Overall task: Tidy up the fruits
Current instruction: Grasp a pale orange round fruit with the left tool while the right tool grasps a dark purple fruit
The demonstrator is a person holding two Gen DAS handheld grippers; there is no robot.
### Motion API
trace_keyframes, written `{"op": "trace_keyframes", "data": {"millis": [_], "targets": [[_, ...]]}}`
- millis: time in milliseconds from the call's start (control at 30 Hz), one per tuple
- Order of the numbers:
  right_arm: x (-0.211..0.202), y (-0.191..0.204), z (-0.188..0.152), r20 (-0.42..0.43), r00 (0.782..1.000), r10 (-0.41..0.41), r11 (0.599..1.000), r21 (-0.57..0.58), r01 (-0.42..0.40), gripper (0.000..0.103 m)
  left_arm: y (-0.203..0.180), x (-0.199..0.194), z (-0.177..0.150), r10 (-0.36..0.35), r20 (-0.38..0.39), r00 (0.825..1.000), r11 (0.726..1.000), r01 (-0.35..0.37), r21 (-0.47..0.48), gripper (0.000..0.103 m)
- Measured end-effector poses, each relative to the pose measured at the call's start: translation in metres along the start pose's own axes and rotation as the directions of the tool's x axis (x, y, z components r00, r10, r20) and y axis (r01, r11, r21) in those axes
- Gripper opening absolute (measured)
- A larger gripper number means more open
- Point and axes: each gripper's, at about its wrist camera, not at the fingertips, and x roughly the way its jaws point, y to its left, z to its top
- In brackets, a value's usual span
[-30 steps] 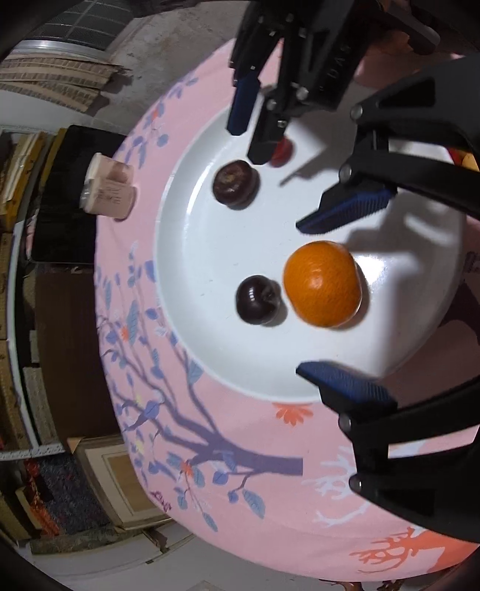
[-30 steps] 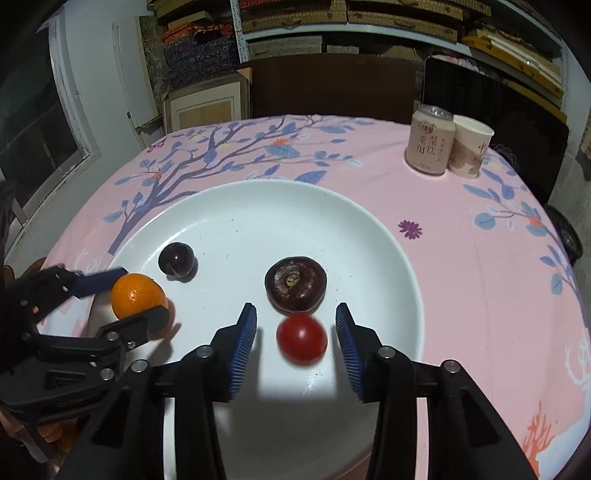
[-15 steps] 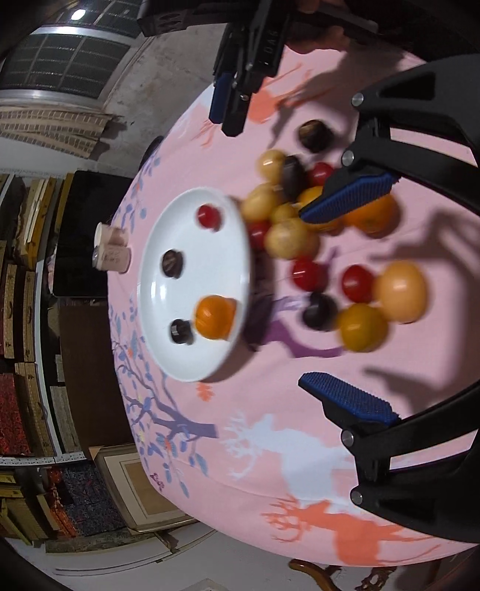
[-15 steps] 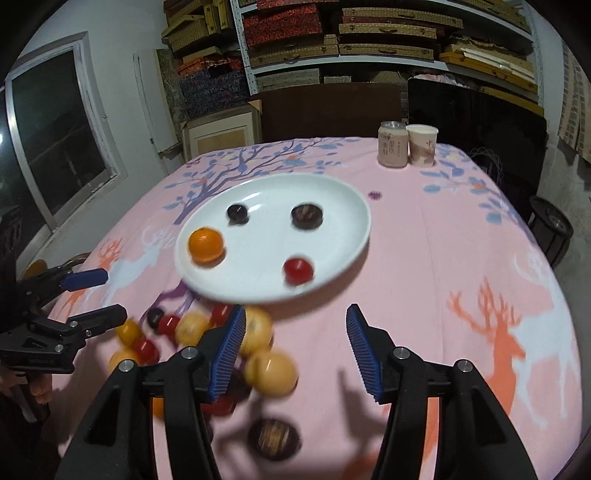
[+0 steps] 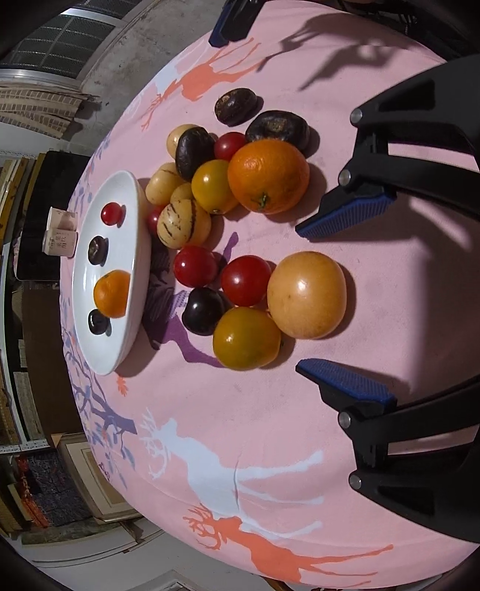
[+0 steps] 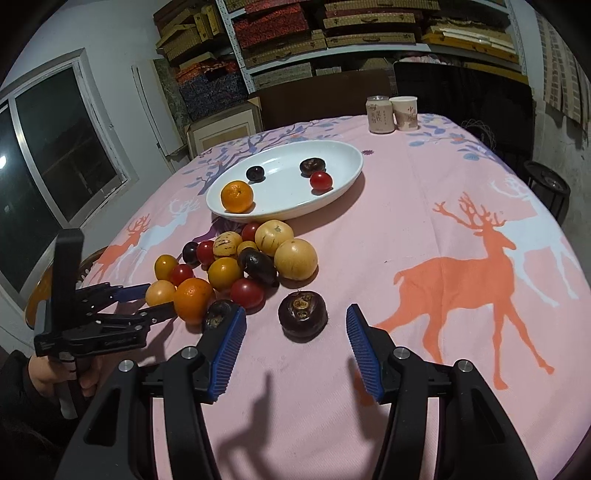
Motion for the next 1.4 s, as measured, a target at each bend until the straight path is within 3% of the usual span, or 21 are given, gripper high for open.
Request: {"op": "trace_keyframes", "data": {"millis": [167,233,300,667,867,1400], "targets": [[0.001,-0.004,-0.003,-0.013,1.000,-0.006,1.000,0.009,0.006,0.057,-0.001,0.001,0.001,-0.001,0.006,1.000,1.000,0.001,0.006,0.064],[0.005,-0.002,-0.003,-0.025,1.000,-0.002,1.000,0.003,0.002,0.057,0.000,0.000,0.000,-0.007,0.020,1.000,1.000,0.007,0.007,0.050],[0.008,-0.001,-0.004,-0.033,0.999,-0.007,1.000,-0.007,0.006,0.057,-0.001,-0.002,0.000,-0.010,0.034,0.999,1.000,0.010,0.007,0.044],[0.034,0.003,-0.007,-0.113,0.992,-0.053,0.998,-0.044,0.048,0.057,0.010,-0.018,-0.002,-0.047,0.118,0.992,0.997,0.053,-0.052,0.044],[0.054,0.013,0.003,-0.134,0.985,-0.109,0.990,-0.109,0.095,0.057,0.012,-0.019,-0.003,-0.057,0.128,0.990,0.996,0.066,-0.066,0.044],[0.083,0.018,0.010,-0.192,0.973,-0.124,0.989,-0.108,0.105,0.050,0.015,-0.020,-0.004,-0.072,0.135,0.988,0.994,0.083,-0.073,0.044]]}}
